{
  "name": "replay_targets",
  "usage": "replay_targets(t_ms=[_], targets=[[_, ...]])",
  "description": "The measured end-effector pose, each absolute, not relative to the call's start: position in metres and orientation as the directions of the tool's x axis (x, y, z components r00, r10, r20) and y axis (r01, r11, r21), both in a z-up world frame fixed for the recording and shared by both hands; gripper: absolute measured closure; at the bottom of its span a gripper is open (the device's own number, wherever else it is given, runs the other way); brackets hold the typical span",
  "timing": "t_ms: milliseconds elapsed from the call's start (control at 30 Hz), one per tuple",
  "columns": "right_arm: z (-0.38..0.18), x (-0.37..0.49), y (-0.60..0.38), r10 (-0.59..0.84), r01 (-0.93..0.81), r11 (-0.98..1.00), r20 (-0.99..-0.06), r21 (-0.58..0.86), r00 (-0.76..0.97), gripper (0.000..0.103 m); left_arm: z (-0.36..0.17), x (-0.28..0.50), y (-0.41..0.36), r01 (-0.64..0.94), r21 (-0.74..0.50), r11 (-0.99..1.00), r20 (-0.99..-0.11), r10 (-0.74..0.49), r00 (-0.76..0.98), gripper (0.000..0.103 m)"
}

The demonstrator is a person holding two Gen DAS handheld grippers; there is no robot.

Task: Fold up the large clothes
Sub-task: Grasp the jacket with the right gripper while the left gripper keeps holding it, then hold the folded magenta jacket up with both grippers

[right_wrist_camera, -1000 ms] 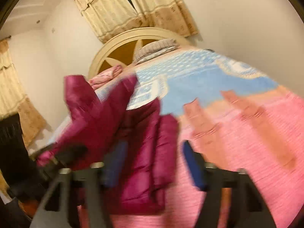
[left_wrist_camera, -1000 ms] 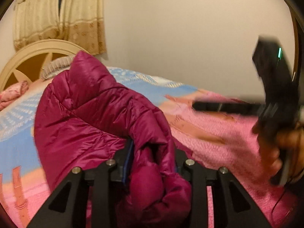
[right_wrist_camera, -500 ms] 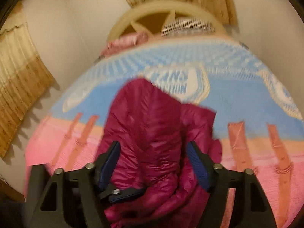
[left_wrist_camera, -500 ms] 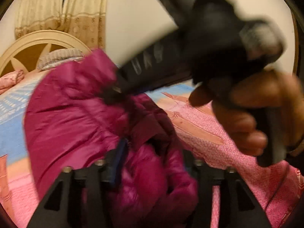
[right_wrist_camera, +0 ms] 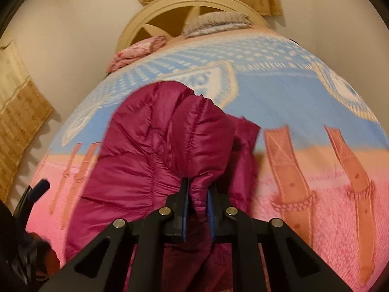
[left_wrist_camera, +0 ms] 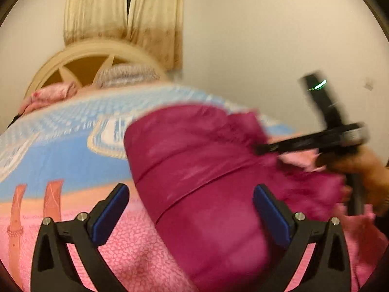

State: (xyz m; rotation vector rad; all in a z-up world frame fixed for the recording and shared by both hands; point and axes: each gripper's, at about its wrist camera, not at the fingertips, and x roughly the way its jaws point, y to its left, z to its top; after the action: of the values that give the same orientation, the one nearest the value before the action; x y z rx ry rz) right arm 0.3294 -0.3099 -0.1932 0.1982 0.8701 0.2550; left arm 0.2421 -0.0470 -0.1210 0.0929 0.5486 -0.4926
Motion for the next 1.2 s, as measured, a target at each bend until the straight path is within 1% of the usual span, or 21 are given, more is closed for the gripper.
replay_targets(t_ms=[67, 133, 167, 200, 233, 267, 300, 333, 367, 433, 467, 533, 600, 700, 800, 900, 933, 967, 1033, 1100, 1200], targets=[[-0.193, 0.323, -0.313, 0.283, -0.108, 0.954, -0.722, 0.28, 0.631, 0.091, -0.136, 0.255, -0.061, 0.466, -0.046, 0.884, -0.555, -0.41, 0.723, 0.0], [-0.183, 0.316, -0.315, 0.261, -0.065, 0.955, -0.715, 0.289, 0.649, 0.089, -0.142, 0.256, -0.068, 0.471, -0.058, 0.88, -0.566, -0.418, 0.711, 0.0], [-0.172, 0.309, -0.315, 0.227, -0.019, 0.957, -0.703, 0.291, 0.674, 0.087, -0.14, 0.255, -0.068, 0.464, -0.052, 0.884, -0.565, -0.409, 0.717, 0.0], [-0.164, 0.304, -0.315, 0.206, 0.007, 0.956, -0.691, 0.293, 0.693, 0.079, -0.139, 0.254, -0.069, 0.46, -0.052, 0.886, -0.561, -0.407, 0.721, 0.0], [-0.151, 0.296, -0.315, 0.188, 0.04, 0.949, -0.663, 0.313, 0.725, 0.065, -0.138, 0.254, -0.068, 0.461, -0.056, 0.886, -0.56, -0.41, 0.72, 0.0], [-0.138, 0.289, -0.313, 0.201, 0.048, 0.931, -0.619, 0.362, 0.759, 0.057, -0.138, 0.254, -0.068, 0.46, -0.057, 0.886, -0.562, -0.41, 0.719, 0.0], [-0.13, 0.285, -0.311, 0.216, 0.044, 0.918, -0.588, 0.395, 0.779, 0.042, -0.138, 0.255, -0.069, 0.46, -0.056, 0.886, -0.563, -0.408, 0.718, 0.0], [-0.121, 0.28, -0.306, 0.236, 0.032, 0.899, -0.545, 0.437, 0.805, 0.037, -0.139, 0.254, -0.067, 0.459, -0.055, 0.887, -0.564, -0.407, 0.718, 0.0], [-0.114, 0.278, -0.298, 0.262, 0.012, 0.881, -0.507, 0.474, 0.821, 0.037, -0.138, 0.253, -0.066, 0.459, -0.055, 0.887, -0.567, -0.406, 0.717, 0.0], [-0.114, 0.284, -0.284, 0.366, -0.083, 0.835, -0.437, 0.543, 0.821, 0.037, -0.136, 0.257, -0.068, 0.46, -0.054, 0.886, -0.57, -0.406, 0.714, 0.0], [-0.121, 0.293, -0.276, 0.395, -0.106, 0.825, -0.431, 0.556, 0.811, 0.037, -0.131, 0.256, -0.068, 0.461, -0.042, 0.886, -0.569, -0.4, 0.718, 0.0], [-0.143, 0.311, -0.273, 0.354, -0.052, 0.842, -0.477, 0.537, 0.804, 0.037, -0.126, 0.259, -0.063, 0.444, -0.017, 0.896, -0.545, -0.381, 0.747, 0.0], [-0.176, 0.326, -0.289, 0.319, 0.045, 0.82, -0.52, 0.571, 0.793, 0.037, -0.109, 0.262, -0.051, 0.392, -0.007, 0.92, -0.51, -0.341, 0.79, 0.0], [-0.201, 0.329, -0.308, 0.246, 0.129, 0.822, -0.549, 0.555, 0.799, 0.038, -0.093, 0.287, -0.041, 0.297, -0.041, 0.954, -0.504, -0.277, 0.818, 0.0], [-0.21, 0.328, -0.308, 0.208, 0.119, 0.863, -0.559, 0.491, 0.802, 0.038, -0.088, 0.313, -0.053, 0.239, -0.058, 0.969, -0.531, -0.233, 0.815, 0.0], [-0.215, 0.326, -0.311, 0.196, 0.113, 0.875, -0.557, 0.471, 0.807, 0.038, -0.093, 0.336, -0.079, 0.225, -0.057, 0.973, -0.569, -0.217, 0.793, 0.0], [-0.217, 0.325, -0.312, 0.192, 0.112, 0.878, -0.558, 0.465, 0.807, 0.038, -0.099, 0.342, -0.091, 0.228, -0.022, 0.973, -0.585, -0.197, 0.787, 0.0], [-0.219, 0.325, -0.313, 0.187, 0.111, 0.883, -0.559, 0.455, 0.808, 0.038, -0.107, 0.348, -0.103, 0.216, 0.034, 0.976, -0.607, -0.151, 0.78, 0.0], [-0.223, 0.32, -0.314, 0.182, 0.113, 0.885, -0.559, 0.452, 0.809, 0.038, -0.125, 0.356, -0.114, 0.193, 0.101, 0.976, -0.64, -0.085, 0.764, 0.0], [-0.229, 0.319, -0.315, 0.185, 0.113, 0.883, -0.559, 0.455, 0.808, 0.038, -0.138, 0.36, -0.115, 0.195, 0.093, 0.976, -0.655, -0.088, 0.751, 0.0], [-0.234, 0.326, -0.313, 0.187, 0.112, 0.885, -0.564, 0.453, 0.805, 0.038, -0.143, 0.363, -0.11, 0.197, 0.058, 0.979, -0.668, -0.108, 0.736, 0.0]])
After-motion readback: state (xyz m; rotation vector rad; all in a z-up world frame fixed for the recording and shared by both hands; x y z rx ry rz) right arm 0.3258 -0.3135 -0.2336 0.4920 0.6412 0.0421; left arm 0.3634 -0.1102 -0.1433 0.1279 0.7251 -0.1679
